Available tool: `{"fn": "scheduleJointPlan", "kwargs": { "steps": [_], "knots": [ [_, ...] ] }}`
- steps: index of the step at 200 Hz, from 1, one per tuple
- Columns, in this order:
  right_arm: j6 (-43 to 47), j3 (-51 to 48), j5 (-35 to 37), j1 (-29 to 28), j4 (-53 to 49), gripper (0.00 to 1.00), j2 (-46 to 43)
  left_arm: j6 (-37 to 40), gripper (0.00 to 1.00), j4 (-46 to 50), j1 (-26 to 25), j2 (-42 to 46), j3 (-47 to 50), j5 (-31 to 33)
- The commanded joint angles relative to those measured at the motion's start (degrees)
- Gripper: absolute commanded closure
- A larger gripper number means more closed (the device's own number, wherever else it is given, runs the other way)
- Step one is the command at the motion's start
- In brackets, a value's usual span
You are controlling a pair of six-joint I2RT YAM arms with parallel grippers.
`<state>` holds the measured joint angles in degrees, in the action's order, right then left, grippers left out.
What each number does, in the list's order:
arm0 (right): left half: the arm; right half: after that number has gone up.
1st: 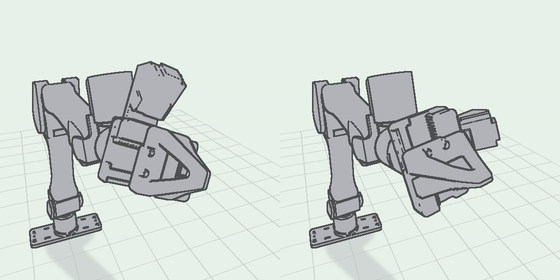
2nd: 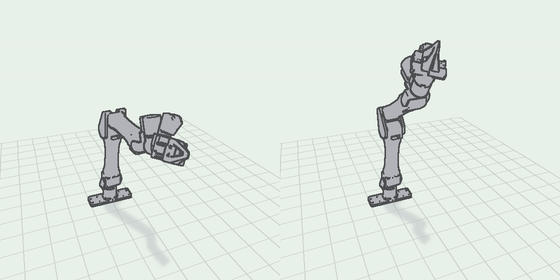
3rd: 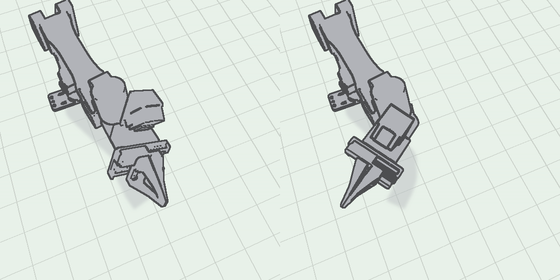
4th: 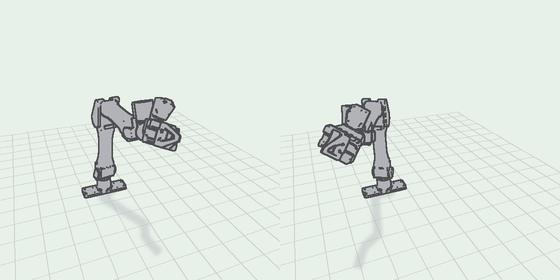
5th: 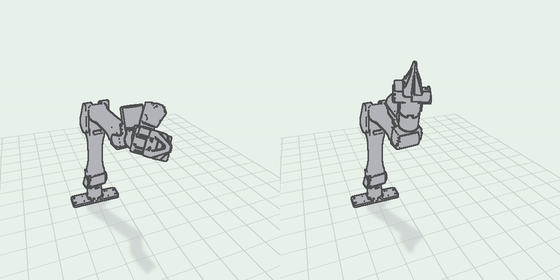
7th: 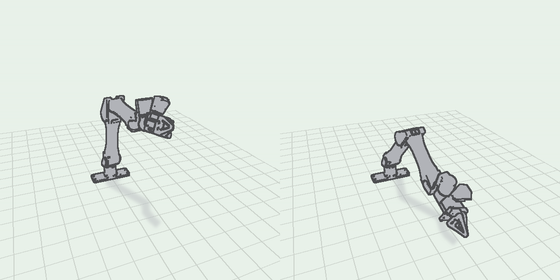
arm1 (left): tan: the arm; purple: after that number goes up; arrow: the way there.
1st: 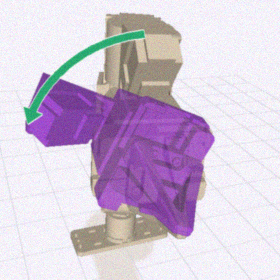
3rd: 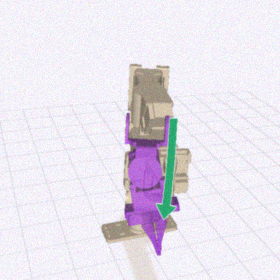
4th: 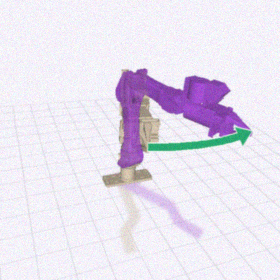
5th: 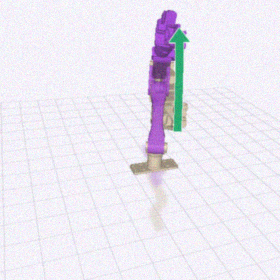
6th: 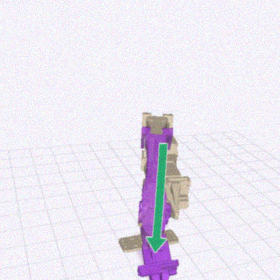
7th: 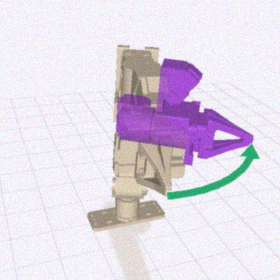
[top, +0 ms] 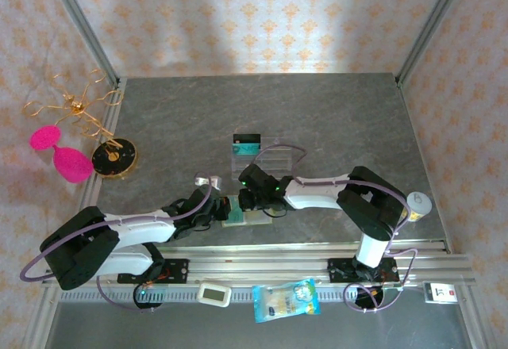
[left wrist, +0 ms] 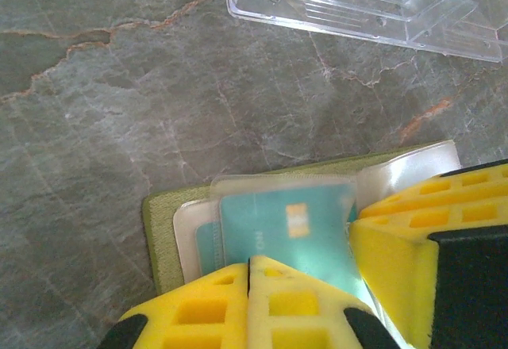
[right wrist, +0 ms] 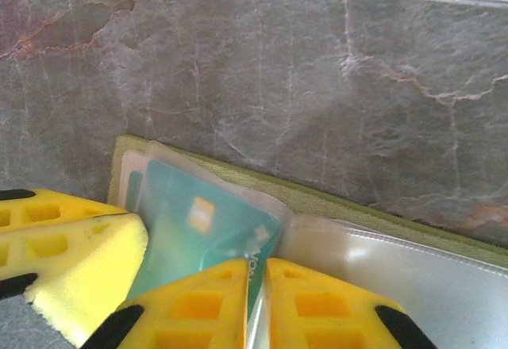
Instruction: Take the credit cards out of the card holder
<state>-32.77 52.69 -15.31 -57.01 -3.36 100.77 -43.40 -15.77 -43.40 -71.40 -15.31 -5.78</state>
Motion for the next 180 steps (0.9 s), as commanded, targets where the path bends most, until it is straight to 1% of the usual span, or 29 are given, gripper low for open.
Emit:
{"fn": "scheduleJointPlan", "kwargs": {
  "steps": [1,20,38,57,95,116,128,151,165,180],
  "knots": [
    [0.85,-0.07,-3.11,-1.08,2.59,0.87,2.56,1.39,1.00,3.38,-0.22,-2.60,0.98,-2.81],
    [1.21,-0.10,-3.31,-1.04,2.30,0.92,3.09,1.56,1.00,3.38,-0.36,-2.67,0.92,-3.10],
    [1.21,-0.54,-2.18,-1.08,1.82,1.00,3.07,1.52,1.00,3.94,-0.29,-2.38,0.89,-2.80],
    [1.19,-1.03,2.16,-1.08,-0.60,1.00,2.30,1.23,1.00,4.73,-0.28,-1.39,1.29,-2.04],
    [2.39,-2.13,14.26,-1.16,-7.47,1.00,-0.06,1.16,0.98,5.98,-0.22,1.19,2.48,-0.77],
    [1.77,-2.98,16.67,-1.32,-8.29,1.00,-1.77,1.47,0.98,7.45,-0.13,2.27,2.09,-0.56],
    [1.28,-2.79,17.24,-1.51,-8.32,0.99,-2.39,1.73,0.94,8.01,-0.15,3.79,1.62,-0.46],
    [1.21,-2.89,16.72,-2.26,-6.29,0.93,-4.31,2.26,0.86,9.74,-0.22,7.73,-0.04,-0.36],
    [1.14,-2.94,16.50,-2.48,-5.36,0.89,-5.65,2.61,0.77,9.77,-0.62,8.98,-1.17,-0.74],
    [1.05,-3.10,16.36,-2.49,-4.80,0.87,-6.74,3.25,0.68,10.35,-1.54,8.00,-2.57,-0.24]
  ]
}}
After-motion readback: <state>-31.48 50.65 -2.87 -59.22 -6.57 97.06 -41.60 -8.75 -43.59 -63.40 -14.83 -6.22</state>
